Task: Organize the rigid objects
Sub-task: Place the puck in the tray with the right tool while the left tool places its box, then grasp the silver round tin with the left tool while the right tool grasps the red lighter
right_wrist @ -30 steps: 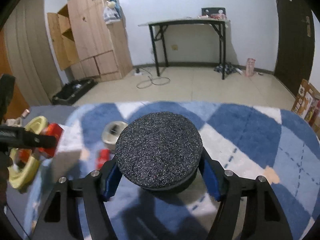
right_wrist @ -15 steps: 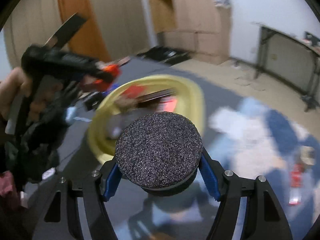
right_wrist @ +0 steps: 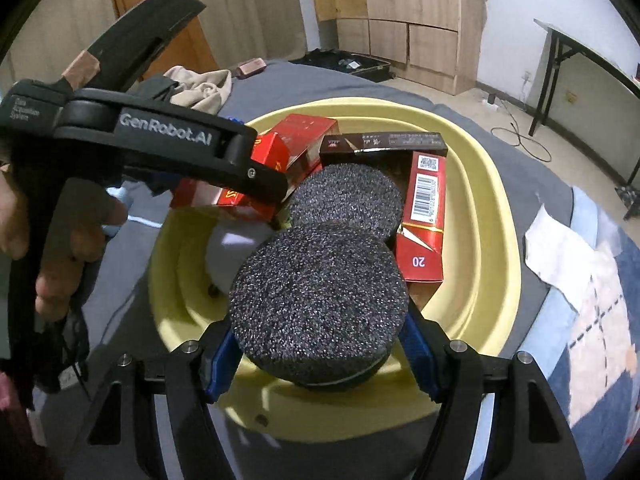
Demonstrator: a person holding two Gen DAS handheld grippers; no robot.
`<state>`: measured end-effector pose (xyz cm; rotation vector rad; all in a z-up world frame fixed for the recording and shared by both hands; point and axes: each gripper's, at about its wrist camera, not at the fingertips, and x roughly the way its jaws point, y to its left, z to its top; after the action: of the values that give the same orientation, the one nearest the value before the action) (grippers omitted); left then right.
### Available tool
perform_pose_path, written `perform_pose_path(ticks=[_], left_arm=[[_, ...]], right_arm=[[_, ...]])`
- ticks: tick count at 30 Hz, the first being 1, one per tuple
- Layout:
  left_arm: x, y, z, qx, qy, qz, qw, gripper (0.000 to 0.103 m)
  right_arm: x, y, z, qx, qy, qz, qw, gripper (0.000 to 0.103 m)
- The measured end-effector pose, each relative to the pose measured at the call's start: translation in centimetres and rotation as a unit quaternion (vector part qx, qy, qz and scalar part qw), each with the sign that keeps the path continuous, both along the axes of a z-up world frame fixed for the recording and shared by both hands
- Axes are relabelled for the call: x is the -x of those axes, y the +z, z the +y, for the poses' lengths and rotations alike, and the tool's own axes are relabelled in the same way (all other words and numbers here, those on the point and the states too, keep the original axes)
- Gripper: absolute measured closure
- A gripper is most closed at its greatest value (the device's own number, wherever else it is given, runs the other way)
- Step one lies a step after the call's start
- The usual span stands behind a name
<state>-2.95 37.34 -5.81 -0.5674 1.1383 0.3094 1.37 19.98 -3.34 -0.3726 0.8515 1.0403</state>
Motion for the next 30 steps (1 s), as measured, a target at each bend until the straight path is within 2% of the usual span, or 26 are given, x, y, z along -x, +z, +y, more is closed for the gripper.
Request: perform_pose_path(ticks=[1, 3, 4, 5, 10, 15, 18, 21, 22, 23, 26, 30], left_arm=[[0.2, 0.3, 0.1, -0.001, 0.002, -0.005, 1.0, 0.007], [0.8, 1.1, 0.3, 0.006, 0.006, -0.017, 0.9998, 0.0], [1.0, 1.6, 0.3, 0.006, 0.01, -0.021, 0.9997, 0.0], [1.2, 2.2, 0.3, 0.008, 0.011, -0.022, 0.9997, 0.0], [1.1, 5.8, -1.2, -0.01, -0.004, -0.023, 0.9997, 0.0], [-0.9, 10.3, -6.6, -0.028, -0.065, -0.054, 0.996, 0.0], [-2.7, 11.6, -11.2, -0.019, -0.114, -0.072, 0.9907, 0.0], [-4.6, 12.4, -15.4, -0.019, -0.137, -0.075, 0.9875, 0.0], [-5.2, 12.5, -16.4, -0.016, -0.142, -0.075, 0.9869, 0.0], [-5.9, 12.6, -17.6, -0.014, -0.147, -0.074, 0.9863, 0.0], [-7.5, 12.5, -20.4, -0.021, -0.162, -0.061, 0.9846, 0.0], [-9.6, 12.2, -23.8, -0.041, -0.184, -0.05, 0.9808, 0.0]], right_arm=[[0.0, -0.1, 0.4, 0.001, 0.0, 0.001, 1.0, 0.031], [0.4, -0.3, 1.3, 0.003, 0.001, 0.003, 1.0, 0.02], [0.6, -0.2, 1.2, 0.002, 0.001, 0.001, 1.0, 0.01], [0.8, -0.1, 1.0, -0.001, 0.001, -0.002, 1.0, 0.007], [1.5, 1.2, -1.7, -0.032, -0.014, 0.001, 0.999, 0.004], [1.4, 3.6, -9.1, -0.077, -0.066, -0.005, 0.995, 0.0], [0.4, 4.3, -16.2, -0.084, -0.131, -0.026, 0.987, 0.0], [-2.5, 2.6, -23.4, -0.043, -0.215, -0.057, 0.974, 0.001], [-3.5, 1.7, -25.2, -0.026, -0.238, -0.059, 0.969, 0.005], [-4.8, 0.5, -27.2, -0.014, -0.265, -0.056, 0.962, 0.013], [-7.6, -1.8, -29.9, -0.023, -0.301, -0.018, 0.953, 0.024], [-9.1, -2.7, -28.8, -0.05, -0.265, -0.026, 0.963, 0.027]])
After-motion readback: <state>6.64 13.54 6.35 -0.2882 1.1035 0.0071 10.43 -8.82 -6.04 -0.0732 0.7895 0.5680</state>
